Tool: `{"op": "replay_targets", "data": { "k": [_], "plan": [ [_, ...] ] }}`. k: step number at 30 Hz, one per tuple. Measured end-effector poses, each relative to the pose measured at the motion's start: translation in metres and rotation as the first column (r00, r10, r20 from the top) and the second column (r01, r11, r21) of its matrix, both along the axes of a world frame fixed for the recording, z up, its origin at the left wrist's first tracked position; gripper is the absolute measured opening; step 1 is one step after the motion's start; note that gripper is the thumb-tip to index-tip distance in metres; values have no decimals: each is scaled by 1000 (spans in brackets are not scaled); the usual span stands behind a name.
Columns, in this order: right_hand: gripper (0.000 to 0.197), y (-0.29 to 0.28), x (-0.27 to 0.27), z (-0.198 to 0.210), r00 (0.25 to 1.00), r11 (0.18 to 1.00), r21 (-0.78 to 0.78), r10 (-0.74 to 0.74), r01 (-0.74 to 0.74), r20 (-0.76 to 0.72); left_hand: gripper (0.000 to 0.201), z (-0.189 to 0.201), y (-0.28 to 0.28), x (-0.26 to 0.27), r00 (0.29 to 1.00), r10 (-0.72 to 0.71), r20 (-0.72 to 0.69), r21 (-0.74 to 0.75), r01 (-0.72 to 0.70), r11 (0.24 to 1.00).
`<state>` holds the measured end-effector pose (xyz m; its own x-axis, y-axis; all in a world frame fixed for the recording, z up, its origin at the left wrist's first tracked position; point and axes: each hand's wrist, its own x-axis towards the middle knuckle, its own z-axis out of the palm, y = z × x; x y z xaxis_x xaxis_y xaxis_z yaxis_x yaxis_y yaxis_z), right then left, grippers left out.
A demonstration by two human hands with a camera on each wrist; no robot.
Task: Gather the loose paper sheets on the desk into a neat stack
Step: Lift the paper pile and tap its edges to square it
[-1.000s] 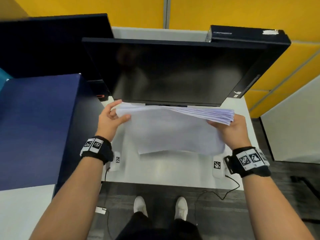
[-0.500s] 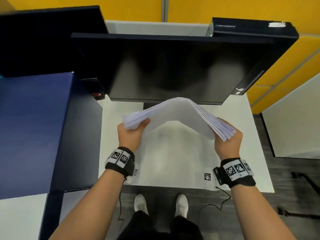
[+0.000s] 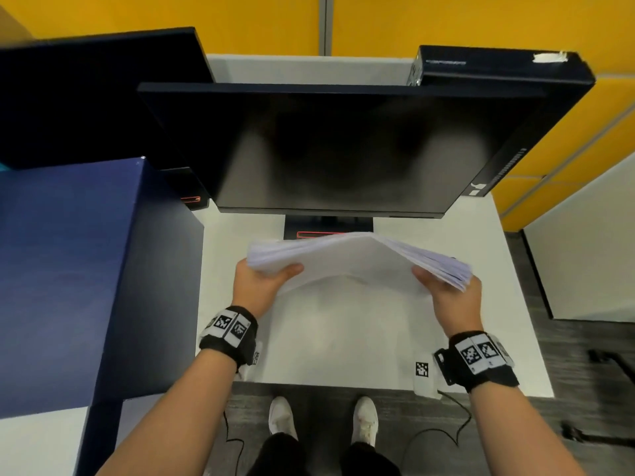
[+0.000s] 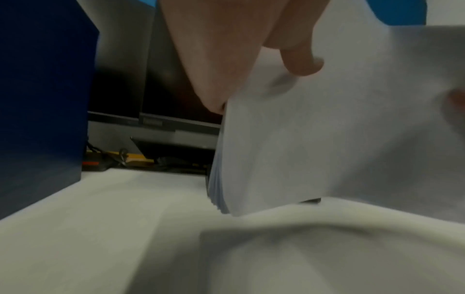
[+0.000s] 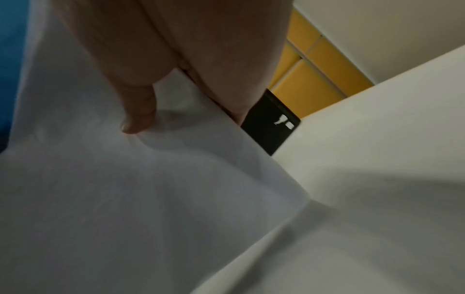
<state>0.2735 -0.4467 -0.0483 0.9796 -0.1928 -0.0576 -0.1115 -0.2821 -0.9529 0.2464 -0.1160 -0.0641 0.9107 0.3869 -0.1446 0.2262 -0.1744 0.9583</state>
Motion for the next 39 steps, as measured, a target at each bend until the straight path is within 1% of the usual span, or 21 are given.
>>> {"op": "replay_targets", "data": {
  "k": [2,4,6,9,11,12,14,15,18,21,24,27,30,31,33,34,35,36,37,38,39],
  "plan": [
    [27,4,0,-12,997,998,-42,42,-45,-68,39,-10,-4,1,998,-2,-69,17,3,1000],
    [24,7,2,-15,993,999,-43,27,-32,-118,33,-9,-6,4,994,27,-106,-7,-28,1000],
    [18,6,5,-10,996,998,-66,-11,6,-90,24,1,-3,8,997,29,-72,-16,-30,999],
    [14,1,1,-6,1000,994,-103,-29,29,-1,23,7,1,5,1000,7,-15,13,-6,1000],
    [17,3,-4,-10,999,990,-139,-1,-4,-39,20,0,-2,-1,999,17,-49,24,-16,1000],
    [22,5,-7,-14,997,991,-132,11,-22,-80,19,-3,-6,-4,997,34,-73,31,-32,999],
    [39,7,-10,-18,992,997,-68,9,-18,-127,27,-3,-15,-7,993,76,-90,18,-75,997],
    [45,7,-10,-16,994,1000,-20,2,-5,-114,33,-1,-19,-7,993,95,-65,-8,-95,995],
    [47,13,-12,-9,998,993,107,-53,57,-39,48,3,-25,-7,987,161,13,-99,-159,982],
    [39,25,-13,1,989,968,205,-150,148,-3,44,10,-36,-5,964,265,24,-214,-254,943],
    [31,37,-6,9,960,935,221,-272,279,-63,43,15,-42,2,940,342,-11,-256,-333,907],
    [28,41,3,12,932,910,205,-351,361,-86,42,17,-40,9,928,369,-62,-281,-370,885],
    [23,39,10,12,922,902,188,-381,388,-71,26,20,-36,15,924,374,-78,-292,-380,878],
    [24,37,11,13,921,900,197,-382,389,-70,24,21,-35,16,927,367,-82,-294,-375,879],
    [31,32,13,12,933,906,220,-353,361,-75,25,24,-35,16,940,336,-67,-248,-342,906],
    [34,27,13,11,947,922,216,-311,320,-77,25,22,-32,15,955,294,-43,-209,-297,932],
    [36,22,11,10,968,951,186,-241,249,-65,22,18,-27,13,974,226,-16,-168,-226,960],
    [34,15,9,7,988,979,133,-148,153,-50,28,11,-20,11,990,140,3,-133,-138,981],
    [33,8,6,4,998,994,90,-51,56,-48,43,2,-13,8,999,54,-7,-98,-55,994],
    [37,2,4,-1,998,998,65,26,-22,-60,52,-5,-7,5,999,-7,-50,-73,3,997],
    [40,-1,3,-5,993,996,56,78,-74,-87,51,-10,-3,3,992,-34,-123,-36,30,999]
  ]
}}
